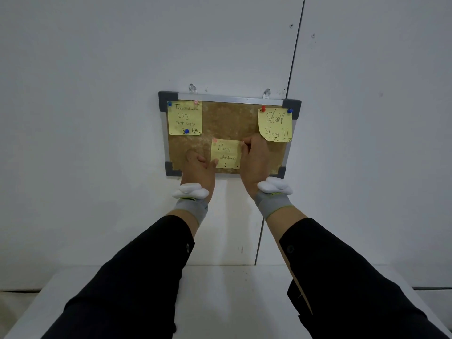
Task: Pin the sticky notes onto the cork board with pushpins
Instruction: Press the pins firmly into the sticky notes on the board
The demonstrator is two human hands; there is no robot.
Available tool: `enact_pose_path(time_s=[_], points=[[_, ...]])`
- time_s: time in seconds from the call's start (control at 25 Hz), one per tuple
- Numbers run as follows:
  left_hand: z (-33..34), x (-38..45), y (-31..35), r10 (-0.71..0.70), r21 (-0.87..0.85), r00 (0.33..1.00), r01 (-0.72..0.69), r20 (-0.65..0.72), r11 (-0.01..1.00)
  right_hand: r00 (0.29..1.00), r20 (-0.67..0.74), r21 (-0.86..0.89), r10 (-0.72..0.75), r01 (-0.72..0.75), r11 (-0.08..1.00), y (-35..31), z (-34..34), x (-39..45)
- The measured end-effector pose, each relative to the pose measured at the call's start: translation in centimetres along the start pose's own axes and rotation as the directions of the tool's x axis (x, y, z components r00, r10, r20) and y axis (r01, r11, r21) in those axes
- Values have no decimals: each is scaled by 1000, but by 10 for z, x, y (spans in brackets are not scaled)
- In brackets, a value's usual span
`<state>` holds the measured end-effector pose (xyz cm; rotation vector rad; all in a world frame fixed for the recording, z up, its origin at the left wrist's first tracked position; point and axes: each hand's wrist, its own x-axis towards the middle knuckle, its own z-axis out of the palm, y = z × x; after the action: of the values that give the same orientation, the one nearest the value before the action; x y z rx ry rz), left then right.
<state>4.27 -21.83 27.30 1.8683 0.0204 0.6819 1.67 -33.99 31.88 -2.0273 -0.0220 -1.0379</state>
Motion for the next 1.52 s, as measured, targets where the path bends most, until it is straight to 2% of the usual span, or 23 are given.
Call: enact_pose_path(time_s=[0.16,0.32,0.44,0.68,0.84,0.96,1.12,1.28,1.44,1.52], points=[[2,1,-2,-6,-11,1000,6,0,1000,997,9,-73,-71,71,995,1,-1,1],[3,1,-2,0,-22,1000,0,-7,1000,987,99,-209,-126,144,967,1,-3,8],[3,2,-3,-3,-43,1000,3,-9,999,976,125,-222,-180,205,953,2,0,10],[5,5,-1,-22,-47,1000,21,-5,999,978,100,-241,-182,202,949,6,3,14],[5,4,4,-46,-38,999,46,-2,998,973,124,-337,-195,226,914,5,2,15],[2,5,13,-103,-11,995,103,12,995,982,126,-370,-139,177,912,1,0,15],[-8,3,20,-133,13,987,133,94,991,992,122,-157,-29,48,986,-6,-7,4],[-20,-5,27,-129,28,977,126,171,992,992,110,-7,64,-63,998,-7,-16,-16],[-35,-36,23,-174,202,955,126,239,971,973,170,-51,153,-147,988,8,-35,-58],[-40,-62,16,-200,220,946,145,255,965,954,195,-106,226,-208,972,22,-44,-84]])
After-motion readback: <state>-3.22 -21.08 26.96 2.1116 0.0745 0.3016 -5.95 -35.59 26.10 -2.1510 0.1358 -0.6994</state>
